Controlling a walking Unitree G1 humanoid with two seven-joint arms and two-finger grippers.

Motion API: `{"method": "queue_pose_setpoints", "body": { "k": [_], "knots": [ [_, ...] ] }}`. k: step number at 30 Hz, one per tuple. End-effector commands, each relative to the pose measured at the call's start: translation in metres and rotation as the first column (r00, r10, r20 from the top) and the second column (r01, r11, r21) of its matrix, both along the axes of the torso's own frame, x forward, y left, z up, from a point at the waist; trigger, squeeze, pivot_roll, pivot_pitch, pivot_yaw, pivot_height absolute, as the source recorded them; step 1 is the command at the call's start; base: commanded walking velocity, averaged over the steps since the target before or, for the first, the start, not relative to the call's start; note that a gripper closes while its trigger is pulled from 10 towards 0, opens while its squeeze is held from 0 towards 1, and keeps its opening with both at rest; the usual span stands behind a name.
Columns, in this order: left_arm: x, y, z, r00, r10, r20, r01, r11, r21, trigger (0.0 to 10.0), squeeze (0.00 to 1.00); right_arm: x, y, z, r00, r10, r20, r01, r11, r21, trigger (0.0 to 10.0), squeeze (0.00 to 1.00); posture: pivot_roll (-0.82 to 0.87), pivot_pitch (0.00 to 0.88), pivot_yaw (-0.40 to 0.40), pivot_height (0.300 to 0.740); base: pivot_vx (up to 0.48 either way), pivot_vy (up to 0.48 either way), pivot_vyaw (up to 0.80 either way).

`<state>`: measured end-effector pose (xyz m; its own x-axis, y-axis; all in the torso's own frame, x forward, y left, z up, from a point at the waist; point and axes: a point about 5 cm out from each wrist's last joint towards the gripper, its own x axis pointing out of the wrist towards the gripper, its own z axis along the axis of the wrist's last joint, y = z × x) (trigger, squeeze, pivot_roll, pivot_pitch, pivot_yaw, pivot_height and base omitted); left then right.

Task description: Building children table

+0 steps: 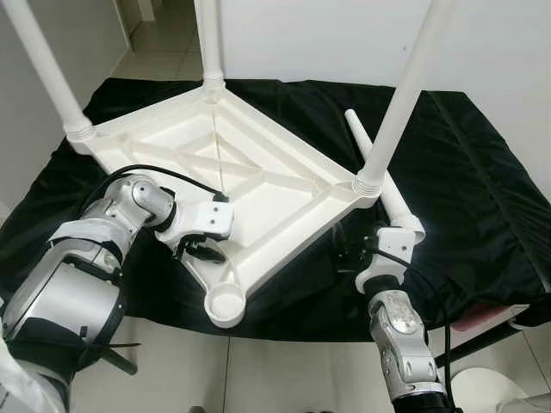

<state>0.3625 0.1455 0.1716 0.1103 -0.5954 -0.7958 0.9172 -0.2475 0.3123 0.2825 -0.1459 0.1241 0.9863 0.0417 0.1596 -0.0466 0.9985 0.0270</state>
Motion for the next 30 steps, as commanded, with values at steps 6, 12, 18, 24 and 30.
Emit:
{"method": "queue_pose_setpoints", "body": {
  "k": [6,12,18,24,30],
  "knots": [
    [-0.008,0.004,-0.019,0.996,0.027,-0.082,-0.031,0.998,-0.05,0.0,0.0,-0.002,0.001,-0.002,1.0,-0.004,-0.015,0.004,1.0,-0.004,10.0,0.0,-0.04,0.095,0.047,0.74,0.0,0.0,0.0],
    [0.0,0.0,-0.015,0.993,0.118,-0.01,-0.118,0.983,-0.141,0.0,0.0,-0.002,0.001,-0.002,1.0,-0.008,-0.014,0.008,1.0,-0.001,10.0,0.0,-0.04,0.095,0.044,0.74,0.0,0.0,0.0],
    [0.012,0.001,-0.009,0.949,0.303,0.088,-0.273,0.928,-0.255,0.0,0.0,0.0,0.002,-0.001,1.0,-0.008,-0.012,0.008,1.0,0.003,10.0,0.0,-0.04,0.094,0.039,0.74,0.0,0.0,0.0],
    [0.022,0.007,-0.005,0.877,0.446,0.179,-0.382,0.872,-0.306,0.0,0.0,0.0,0.003,0.0,1.0,-0.009,-0.011,0.009,1.0,0.004,10.0,0.0,-0.04,0.094,0.038,0.74,0.0,0.0,0.0],
    [0.025,0.004,0.002,0.853,0.484,0.198,-0.385,0.837,-0.389,2.5,0.0,0.001,0.004,0.001,1.0,-0.01,-0.008,0.01,1.0,0.009,10.0,0.0,-0.04,0.094,0.039,0.74,0.0,0.0,0.0]
  ]
}}
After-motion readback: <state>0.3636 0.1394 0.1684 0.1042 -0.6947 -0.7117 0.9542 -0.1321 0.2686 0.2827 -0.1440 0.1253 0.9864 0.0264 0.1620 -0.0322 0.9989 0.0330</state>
